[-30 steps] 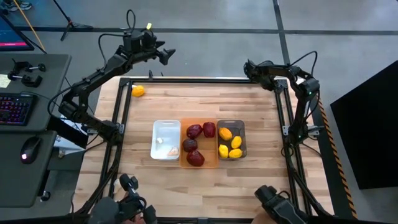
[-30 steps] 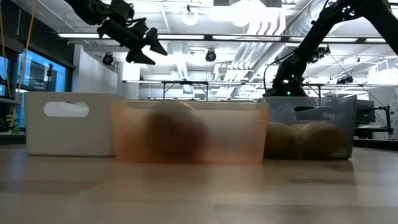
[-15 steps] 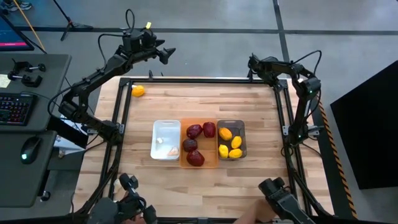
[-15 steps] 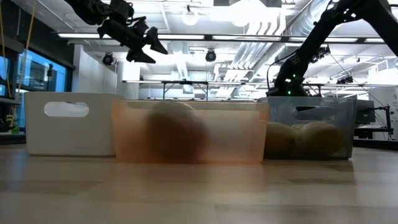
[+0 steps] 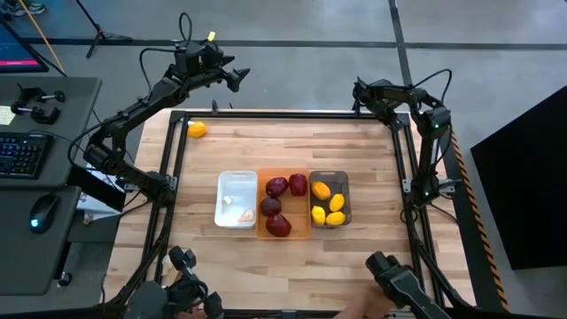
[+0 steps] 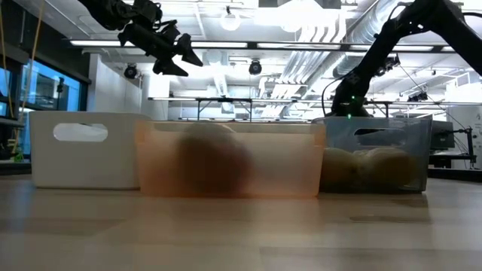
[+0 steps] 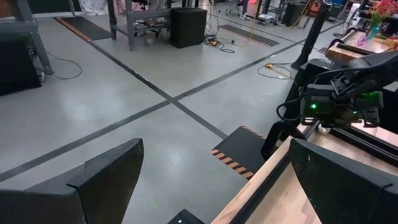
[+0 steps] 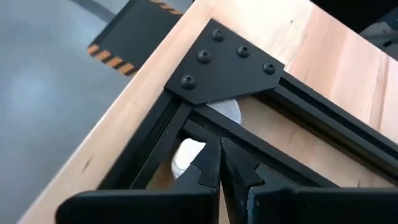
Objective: Sort produce into baskets
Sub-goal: Put the white garlic into the white bin
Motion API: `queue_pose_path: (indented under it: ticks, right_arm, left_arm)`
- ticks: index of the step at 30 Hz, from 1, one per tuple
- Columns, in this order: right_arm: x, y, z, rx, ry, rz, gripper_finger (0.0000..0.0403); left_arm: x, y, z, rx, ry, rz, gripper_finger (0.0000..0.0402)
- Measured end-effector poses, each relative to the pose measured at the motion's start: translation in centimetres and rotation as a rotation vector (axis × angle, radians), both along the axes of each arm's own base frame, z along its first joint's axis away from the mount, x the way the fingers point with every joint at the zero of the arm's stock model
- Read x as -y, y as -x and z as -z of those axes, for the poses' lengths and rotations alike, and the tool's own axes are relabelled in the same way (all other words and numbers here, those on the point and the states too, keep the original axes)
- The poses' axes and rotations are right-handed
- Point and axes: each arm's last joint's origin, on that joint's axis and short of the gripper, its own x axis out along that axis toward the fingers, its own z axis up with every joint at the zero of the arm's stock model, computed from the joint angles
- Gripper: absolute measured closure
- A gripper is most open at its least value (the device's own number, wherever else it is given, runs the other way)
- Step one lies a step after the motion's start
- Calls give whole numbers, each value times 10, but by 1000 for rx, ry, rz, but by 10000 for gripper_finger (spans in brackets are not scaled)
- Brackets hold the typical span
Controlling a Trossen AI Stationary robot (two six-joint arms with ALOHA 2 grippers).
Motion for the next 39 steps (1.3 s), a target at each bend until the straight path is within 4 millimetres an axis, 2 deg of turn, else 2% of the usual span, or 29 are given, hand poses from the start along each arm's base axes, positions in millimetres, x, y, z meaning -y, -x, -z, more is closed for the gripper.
queue_pose_path:
  ticks: [7, 10, 15, 18, 21, 25, 32, 39]
  right_arm:
    - [-9, -15, -19, 90, -64, -167, 403]
    - [-17, -20, -40, 108, -44, -247, 403]
    - [-31, -24, -80, 42, 106, -296, 403]
    - [-31, -20, -93, 32, 162, -310, 403]
    - [-18, -14, -89, 123, 119, -408, 403]
    - [-2, -8, -70, 306, 99, -565, 403]
    - [-13, 10, -42, 289, 16, -462, 403]
    - [-16, 6, -24, 339, 88, -497, 403]
  left_arm:
    - [0, 0, 0, -10, -12, 4, 12]
    - [0, 0, 0, -10, -12, 4, 12]
    - [0, 0, 0, -6, -7, 2, 12]
    - [0, 0, 0, 2, 2, -1, 12]
    - [0, 0, 0, -9, -12, 4, 12]
    - [0, 0, 0, -4, -7, 2, 12]
    - [0, 0, 0, 9, 11, -4, 12]
    - [0, 0, 0, 14, 14, -5, 12]
